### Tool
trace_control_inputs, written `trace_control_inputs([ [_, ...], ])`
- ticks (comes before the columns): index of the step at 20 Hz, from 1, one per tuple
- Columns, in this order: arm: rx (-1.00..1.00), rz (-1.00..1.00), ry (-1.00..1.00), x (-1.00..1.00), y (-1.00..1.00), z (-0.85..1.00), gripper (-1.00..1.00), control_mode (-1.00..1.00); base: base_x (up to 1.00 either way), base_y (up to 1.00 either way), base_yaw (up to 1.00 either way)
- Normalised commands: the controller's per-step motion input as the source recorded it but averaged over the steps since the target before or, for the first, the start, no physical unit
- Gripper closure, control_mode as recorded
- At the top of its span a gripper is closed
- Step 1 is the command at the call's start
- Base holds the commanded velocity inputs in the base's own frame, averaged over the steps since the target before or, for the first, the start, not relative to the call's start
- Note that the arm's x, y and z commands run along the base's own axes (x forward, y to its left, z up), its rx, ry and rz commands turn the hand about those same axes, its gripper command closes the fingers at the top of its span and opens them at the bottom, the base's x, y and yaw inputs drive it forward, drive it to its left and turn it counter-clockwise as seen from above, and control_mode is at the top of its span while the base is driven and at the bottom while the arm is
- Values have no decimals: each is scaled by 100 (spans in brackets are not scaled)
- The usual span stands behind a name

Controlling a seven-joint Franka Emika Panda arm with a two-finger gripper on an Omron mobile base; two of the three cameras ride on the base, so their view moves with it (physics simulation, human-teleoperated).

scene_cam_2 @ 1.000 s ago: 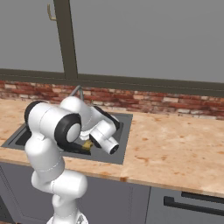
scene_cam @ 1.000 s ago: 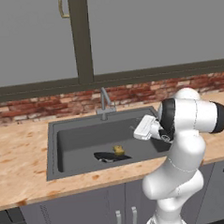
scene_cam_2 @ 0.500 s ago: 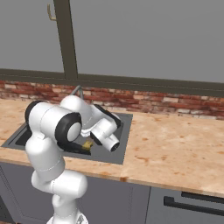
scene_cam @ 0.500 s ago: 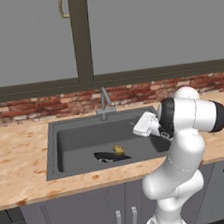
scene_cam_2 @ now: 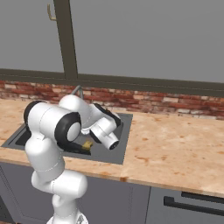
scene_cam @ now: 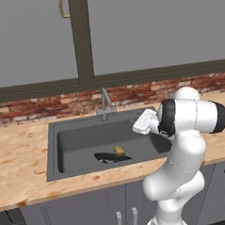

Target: Pick the pan and sponge and place them into the sink. Then turn on the water.

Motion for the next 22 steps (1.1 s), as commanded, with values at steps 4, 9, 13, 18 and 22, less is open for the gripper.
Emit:
trace_control_inputs([
  [4,-2,-8,-11,16,1,8,-100,-100,0,0,0],
  [9,-1,-8,-7,16,2,6,-100,-100,0,0,0],
  [13,0,-7,-1,19,0,0,-100,-100,0,0,0],
  [18,0,-6,0,23,0,0,-100,-100,0,0,0],
  [22,0,-6,0,24,1,2,-100,-100,0,0,0],
])
